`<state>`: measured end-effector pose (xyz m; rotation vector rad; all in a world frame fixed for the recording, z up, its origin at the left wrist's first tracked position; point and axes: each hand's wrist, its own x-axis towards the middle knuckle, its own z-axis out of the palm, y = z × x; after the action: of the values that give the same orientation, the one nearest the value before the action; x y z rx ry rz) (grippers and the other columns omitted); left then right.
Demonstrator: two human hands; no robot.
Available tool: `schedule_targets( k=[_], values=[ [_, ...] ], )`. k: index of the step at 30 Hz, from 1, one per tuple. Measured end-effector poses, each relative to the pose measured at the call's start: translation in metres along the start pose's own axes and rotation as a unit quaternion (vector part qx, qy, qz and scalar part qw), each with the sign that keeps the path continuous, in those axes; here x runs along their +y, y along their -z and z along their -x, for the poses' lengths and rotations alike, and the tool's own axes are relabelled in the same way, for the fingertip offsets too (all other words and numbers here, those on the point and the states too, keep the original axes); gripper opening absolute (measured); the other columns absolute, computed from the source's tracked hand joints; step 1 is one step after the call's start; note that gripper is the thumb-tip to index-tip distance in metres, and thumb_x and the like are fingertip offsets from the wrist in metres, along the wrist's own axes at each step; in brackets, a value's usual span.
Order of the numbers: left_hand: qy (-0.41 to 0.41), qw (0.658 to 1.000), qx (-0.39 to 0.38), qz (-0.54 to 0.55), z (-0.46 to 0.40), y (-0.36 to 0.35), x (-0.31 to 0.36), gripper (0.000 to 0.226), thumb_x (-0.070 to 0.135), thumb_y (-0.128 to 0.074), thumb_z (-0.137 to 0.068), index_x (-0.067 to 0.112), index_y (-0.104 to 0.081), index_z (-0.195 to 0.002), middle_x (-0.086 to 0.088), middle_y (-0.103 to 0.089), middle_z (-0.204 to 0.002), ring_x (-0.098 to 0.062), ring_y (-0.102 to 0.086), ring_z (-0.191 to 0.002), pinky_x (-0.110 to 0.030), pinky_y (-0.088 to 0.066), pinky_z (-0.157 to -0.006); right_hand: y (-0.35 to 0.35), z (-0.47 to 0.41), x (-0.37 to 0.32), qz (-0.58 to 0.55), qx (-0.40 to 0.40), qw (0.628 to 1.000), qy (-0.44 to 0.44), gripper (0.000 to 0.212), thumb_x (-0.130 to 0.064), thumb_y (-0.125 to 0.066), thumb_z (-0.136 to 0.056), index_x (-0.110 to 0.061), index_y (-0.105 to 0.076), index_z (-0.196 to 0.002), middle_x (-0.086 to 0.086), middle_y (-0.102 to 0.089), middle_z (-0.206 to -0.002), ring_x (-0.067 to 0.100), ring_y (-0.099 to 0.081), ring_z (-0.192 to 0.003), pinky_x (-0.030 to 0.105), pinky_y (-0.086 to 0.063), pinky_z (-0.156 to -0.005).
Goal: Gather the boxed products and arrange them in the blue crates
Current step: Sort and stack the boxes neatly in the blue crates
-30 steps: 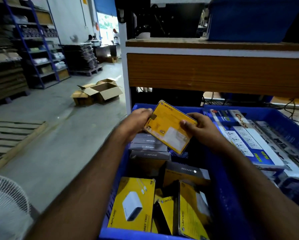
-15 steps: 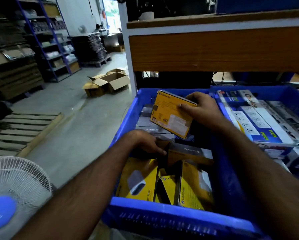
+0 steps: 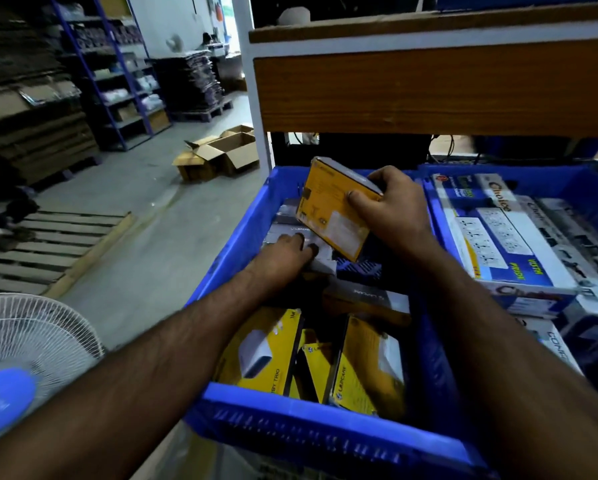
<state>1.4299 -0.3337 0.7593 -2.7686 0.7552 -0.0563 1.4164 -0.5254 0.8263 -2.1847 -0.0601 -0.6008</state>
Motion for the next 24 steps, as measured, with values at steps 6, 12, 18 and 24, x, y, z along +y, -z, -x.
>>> schedule_targets(
  k=[6, 12, 18, 24],
  values=[
    [0.058, 0.996, -0.028, -0.069, 0.009, 0.002, 0.001, 0.035, 0.024, -0.038, -0.102, 0.011, -0.042, -0.134, -0.016, -0.045, -0.125, -0.035, -0.052, -0.114, -0.045, -0.048, -0.073, -0.007, 0.01, 0.001, 0.019, -0.008, 1.0, 0.023, 0.035, -0.038, -0.067, -0.085, -0.014, -0.059, -0.109, -0.003, -0.061, -0.099, 0.013, -0.06, -0.088, 0.039, -0.057, -0.076],
    [-0.087, 0.996, -0.02, -0.032, 0.01, -0.001, 0.006, 0.049, 0.04, -0.04, -0.099, 0.028, -0.033, -0.146, -0.019, -0.031, -0.146, -0.036, -0.043, -0.124, -0.047, -0.044, -0.096, 0.0, 0.011, -0.003, 0.007, 0.02, 1.0, 0.0, 0.037, -0.037, -0.067, -0.084, -0.012, -0.06, -0.11, 0.005, -0.066, -0.104, 0.018, -0.062, -0.091, 0.044, -0.055, -0.08],
    [-0.052, 0.997, -0.056, 0.021, 0.008, 0.007, 0.01, 0.05, 0.034, -0.047, -0.097, 0.024, -0.04, -0.145, -0.016, -0.028, -0.152, -0.034, -0.029, -0.137, -0.046, -0.031, -0.109, 0.003, 0.025, -0.008, 0.067, 0.003, 0.998, 0.004, 0.038, -0.035, -0.068, -0.085, -0.011, -0.058, -0.112, 0.008, -0.065, -0.109, 0.025, -0.061, -0.099, 0.041, -0.051, -0.081],
    [-0.103, 0.993, -0.038, 0.035, 0.002, -0.004, 0.021, 0.083, 0.068, -0.048, -0.077, 0.025, -0.037, -0.147, -0.023, -0.024, -0.153, -0.039, -0.018, -0.142, -0.05, -0.017, -0.117, 0.004, 0.056, -0.014, 0.061, 0.121, 0.991, -0.023, 0.041, -0.042, -0.062, -0.082, -0.011, -0.058, -0.108, 0.008, -0.066, -0.104, 0.024, -0.063, -0.095, 0.037, -0.05, -0.077]
  ],
)
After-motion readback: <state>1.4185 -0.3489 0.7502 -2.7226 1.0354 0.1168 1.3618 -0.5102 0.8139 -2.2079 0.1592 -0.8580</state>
